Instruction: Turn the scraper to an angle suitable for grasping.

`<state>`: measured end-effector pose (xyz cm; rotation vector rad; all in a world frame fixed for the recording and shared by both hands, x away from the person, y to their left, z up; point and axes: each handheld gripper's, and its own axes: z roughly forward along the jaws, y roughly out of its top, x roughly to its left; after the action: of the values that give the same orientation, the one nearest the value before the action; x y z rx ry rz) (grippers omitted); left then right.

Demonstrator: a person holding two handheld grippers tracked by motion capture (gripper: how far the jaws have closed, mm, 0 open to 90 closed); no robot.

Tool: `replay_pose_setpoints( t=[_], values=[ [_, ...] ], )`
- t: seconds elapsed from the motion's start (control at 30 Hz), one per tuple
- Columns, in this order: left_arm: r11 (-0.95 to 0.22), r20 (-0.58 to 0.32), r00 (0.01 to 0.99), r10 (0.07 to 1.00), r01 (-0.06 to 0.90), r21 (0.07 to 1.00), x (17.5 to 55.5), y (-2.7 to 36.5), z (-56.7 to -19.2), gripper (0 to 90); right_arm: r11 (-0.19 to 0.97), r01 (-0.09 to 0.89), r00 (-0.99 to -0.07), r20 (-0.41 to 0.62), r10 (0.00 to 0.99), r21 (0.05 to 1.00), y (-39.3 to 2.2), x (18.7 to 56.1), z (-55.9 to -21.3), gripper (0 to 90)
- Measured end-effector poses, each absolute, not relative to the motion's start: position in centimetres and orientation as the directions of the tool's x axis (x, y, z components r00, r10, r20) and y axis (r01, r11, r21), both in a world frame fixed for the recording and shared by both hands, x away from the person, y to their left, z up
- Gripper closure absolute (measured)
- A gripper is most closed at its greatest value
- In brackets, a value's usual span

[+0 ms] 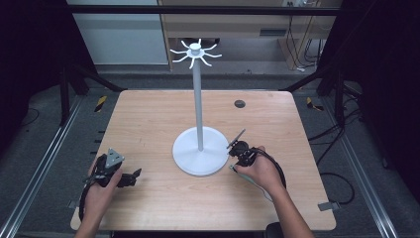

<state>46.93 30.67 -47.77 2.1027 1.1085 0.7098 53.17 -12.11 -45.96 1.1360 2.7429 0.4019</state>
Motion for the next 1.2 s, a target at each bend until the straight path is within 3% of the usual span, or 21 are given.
replay_pose_setpoints(
  t=[1.2],
  values=[
    [-0.437,0.156,0.505,0.849,0.503,0.746,46.9,30.59,-47.82,3.4,0.696,0.669,-0.721,0.001,0.693,0.261,-11.95,53.69,-46.81,72.3]
  ],
)
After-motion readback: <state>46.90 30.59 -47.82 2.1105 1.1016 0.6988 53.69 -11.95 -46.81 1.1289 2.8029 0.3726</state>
